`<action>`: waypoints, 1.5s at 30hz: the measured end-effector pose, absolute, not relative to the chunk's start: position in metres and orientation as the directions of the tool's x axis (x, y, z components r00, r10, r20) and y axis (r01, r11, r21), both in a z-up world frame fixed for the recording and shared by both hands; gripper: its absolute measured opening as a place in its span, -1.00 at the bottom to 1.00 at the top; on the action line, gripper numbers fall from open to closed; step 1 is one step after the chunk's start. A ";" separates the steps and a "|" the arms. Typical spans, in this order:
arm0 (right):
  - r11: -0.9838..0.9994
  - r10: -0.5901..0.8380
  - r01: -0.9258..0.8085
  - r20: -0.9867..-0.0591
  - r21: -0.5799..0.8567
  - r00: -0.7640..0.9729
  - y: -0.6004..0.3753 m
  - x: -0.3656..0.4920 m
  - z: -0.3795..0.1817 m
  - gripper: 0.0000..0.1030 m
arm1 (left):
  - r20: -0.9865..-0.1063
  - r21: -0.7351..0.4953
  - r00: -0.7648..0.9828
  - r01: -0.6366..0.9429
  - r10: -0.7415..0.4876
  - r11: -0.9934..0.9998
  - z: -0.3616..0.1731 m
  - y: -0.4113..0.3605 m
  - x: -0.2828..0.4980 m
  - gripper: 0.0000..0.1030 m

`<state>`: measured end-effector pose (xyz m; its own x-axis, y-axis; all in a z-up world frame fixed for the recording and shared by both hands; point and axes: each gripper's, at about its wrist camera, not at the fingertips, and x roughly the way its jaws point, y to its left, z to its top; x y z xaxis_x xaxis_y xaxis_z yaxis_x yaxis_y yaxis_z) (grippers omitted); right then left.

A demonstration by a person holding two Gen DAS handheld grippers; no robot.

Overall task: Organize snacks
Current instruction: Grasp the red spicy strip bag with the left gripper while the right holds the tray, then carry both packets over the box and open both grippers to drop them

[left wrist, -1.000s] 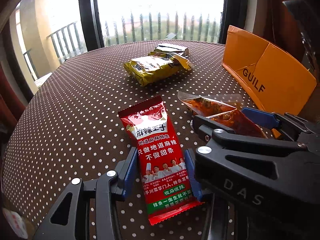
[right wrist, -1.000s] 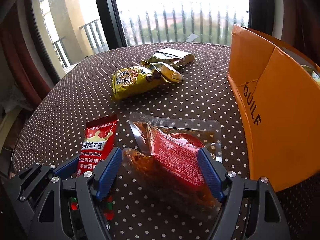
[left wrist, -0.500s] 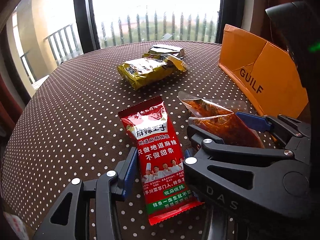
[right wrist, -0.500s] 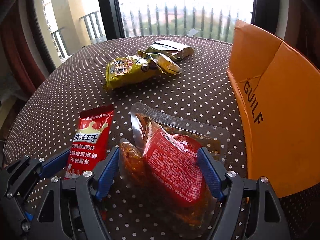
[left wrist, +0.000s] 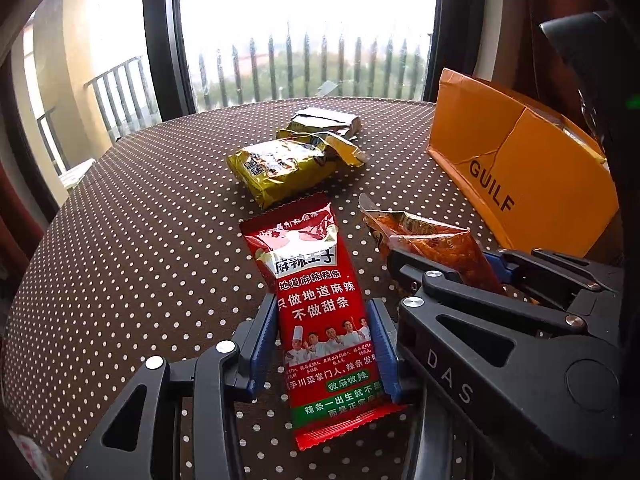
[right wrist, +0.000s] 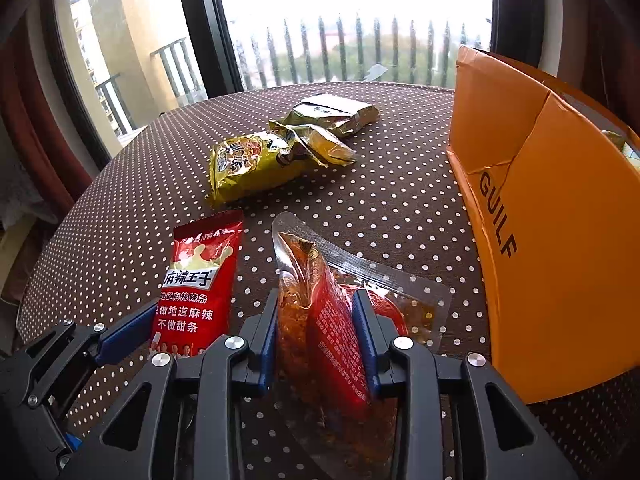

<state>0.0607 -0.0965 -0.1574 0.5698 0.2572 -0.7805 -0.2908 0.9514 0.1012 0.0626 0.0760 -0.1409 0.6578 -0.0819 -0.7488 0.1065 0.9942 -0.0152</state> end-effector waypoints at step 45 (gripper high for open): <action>0.980 0.196 -0.182 -0.507 0.076 0.840 -0.183 0.058 0.004 -0.30 | -0.493 -0.002 0.847 0.229 -0.201 0.973 0.008 -0.008 0.073 -0.13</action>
<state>0.0585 -0.1825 0.0043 0.8395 0.1956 -0.5069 -0.1822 0.9803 0.0765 0.0728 -0.0082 0.0080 0.8467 -0.2006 -0.4928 0.2294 0.9733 -0.0021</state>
